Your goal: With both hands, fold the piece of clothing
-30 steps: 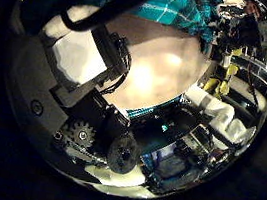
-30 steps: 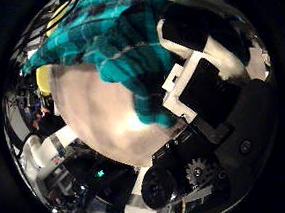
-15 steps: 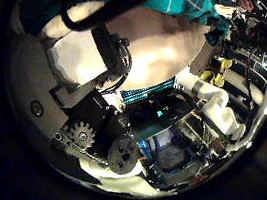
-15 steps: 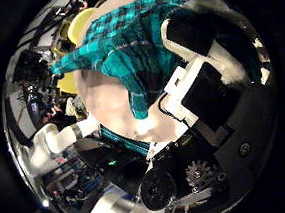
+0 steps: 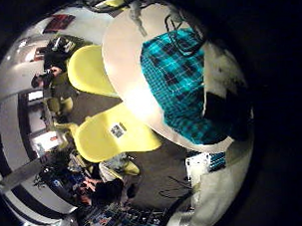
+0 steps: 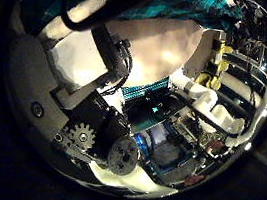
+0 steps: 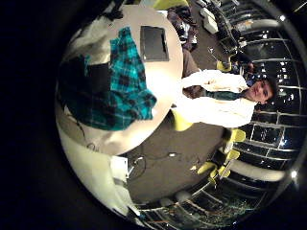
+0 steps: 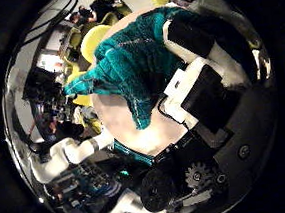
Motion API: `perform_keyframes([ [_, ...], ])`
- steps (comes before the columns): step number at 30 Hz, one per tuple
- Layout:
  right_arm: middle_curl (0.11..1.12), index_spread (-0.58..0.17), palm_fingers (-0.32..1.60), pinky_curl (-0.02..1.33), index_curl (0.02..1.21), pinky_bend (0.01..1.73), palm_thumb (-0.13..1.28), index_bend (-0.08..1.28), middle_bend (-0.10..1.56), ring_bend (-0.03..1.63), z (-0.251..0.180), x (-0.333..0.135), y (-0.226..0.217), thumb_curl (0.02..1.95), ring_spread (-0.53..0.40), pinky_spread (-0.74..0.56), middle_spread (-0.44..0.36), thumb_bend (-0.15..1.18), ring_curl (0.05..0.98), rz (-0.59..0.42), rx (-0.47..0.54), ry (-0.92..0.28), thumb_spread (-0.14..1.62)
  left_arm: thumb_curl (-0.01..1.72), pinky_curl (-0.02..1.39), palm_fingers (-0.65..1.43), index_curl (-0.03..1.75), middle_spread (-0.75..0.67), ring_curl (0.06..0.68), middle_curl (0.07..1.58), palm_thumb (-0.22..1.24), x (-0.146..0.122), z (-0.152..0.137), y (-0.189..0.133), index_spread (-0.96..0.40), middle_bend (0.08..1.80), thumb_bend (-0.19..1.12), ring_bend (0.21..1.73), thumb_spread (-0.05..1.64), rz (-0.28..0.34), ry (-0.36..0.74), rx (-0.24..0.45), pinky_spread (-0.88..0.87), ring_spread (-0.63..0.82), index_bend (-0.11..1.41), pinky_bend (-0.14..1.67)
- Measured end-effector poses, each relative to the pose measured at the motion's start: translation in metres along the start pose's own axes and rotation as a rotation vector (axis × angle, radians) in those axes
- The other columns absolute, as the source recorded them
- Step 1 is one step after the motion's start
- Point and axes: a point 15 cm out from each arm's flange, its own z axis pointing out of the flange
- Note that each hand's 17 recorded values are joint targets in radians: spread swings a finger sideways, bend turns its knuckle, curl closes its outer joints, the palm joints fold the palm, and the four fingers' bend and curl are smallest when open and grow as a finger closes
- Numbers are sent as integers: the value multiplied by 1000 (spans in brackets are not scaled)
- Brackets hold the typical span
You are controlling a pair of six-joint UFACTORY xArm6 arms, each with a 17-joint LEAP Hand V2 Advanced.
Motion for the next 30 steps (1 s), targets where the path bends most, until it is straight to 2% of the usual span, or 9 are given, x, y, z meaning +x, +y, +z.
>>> perform_keyframes([
  [7,941,-323,928,823,981,1419,973,1089,1282,1448,74,-7,-71,750,-233,-152,-198,-26,773,4,-108,-21,1195,476,842,920,1355,-664,527,1020,712,-27,44,-81,-707,820,-17,1260,1139,-45,26,-31,-687,-497,185,990],
  [11,919,-325,896,827,960,1374,899,1032,1257,1420,115,-5,-91,718,-240,-178,-193,-28,764,18,-161,-26,1209,468,847,862,1348,-662,521,1017,676,-41,61,-118,-699,815,-28,1228,1135,-78,62,-11,-693,-501,193,971],
  [14,866,-340,802,804,918,1335,827,845,1174,1420,135,1,-102,683,-237,-232,-200,-30,737,49,-152,-24,1223,460,852,732,1318,-648,512,1002,644,-43,69,-135,-683,780,-28,1177,1130,-93,100,-6,-692,-509,176,944],
  [17,816,-349,562,775,845,1319,796,548,1071,1438,140,15,-124,654,-252,-325,-235,-19,714,81,-65,-12,1242,454,858,624,1263,-621,514,965,635,-48,74,-146,-652,671,-22,1204,1126,-109,118,0,-701,-512,135,965],
  [19,761,-379,347,738,746,1304,778,324,929,1440,141,33,-136,633,-261,-373,-257,-19,685,113,-9,-7,1250,449,868,545,1213,-592,525,939,622,-55,74,-151,-613,580,-25,1253,1126,-122,121,9,-706,-507,90,1013],
  [20,747,-388,308,724,724,1278,774,300,904,1428,139,40,-140,628,-263,-366,-264,-20,674,124,14,-4,1250,447,876,490,1179,-573,534,927,617,-59,74,-154,-585,532,-25,1284,1125,-132,126,14,-705,-505,65,1044],
  [22,696,-412,119,705,672,1179,728,280,800,1342,129,57,-144,604,-254,-281,-276,-32,641,147,58,4,1240,442,889,413,1109,-538,547,908,609,-63,71,-157,-522,481,-24,1326,1124,-142,130,24,-702,-495,44,1098],
  [24,668,-426,106,676,620,1107,687,250,791,1269,114,71,-141,579,-234,-190,-287,-34,604,165,80,10,1225,434,906,266,1031,-463,554,880,583,-69,65,-159,-437,390,-32,1352,1123,-156,134,37,-691,-479,40,1148],
  [30,557,-436,88,595,532,996,502,239,620,1114,61,98,-117,489,-149,93,-258,-45,510,207,112,23,1193,415,917,137,837,-253,537,802,547,-83,31,-153,-228,309,-25,1301,1130,-199,180,129,-632,-405,115,1166],
])
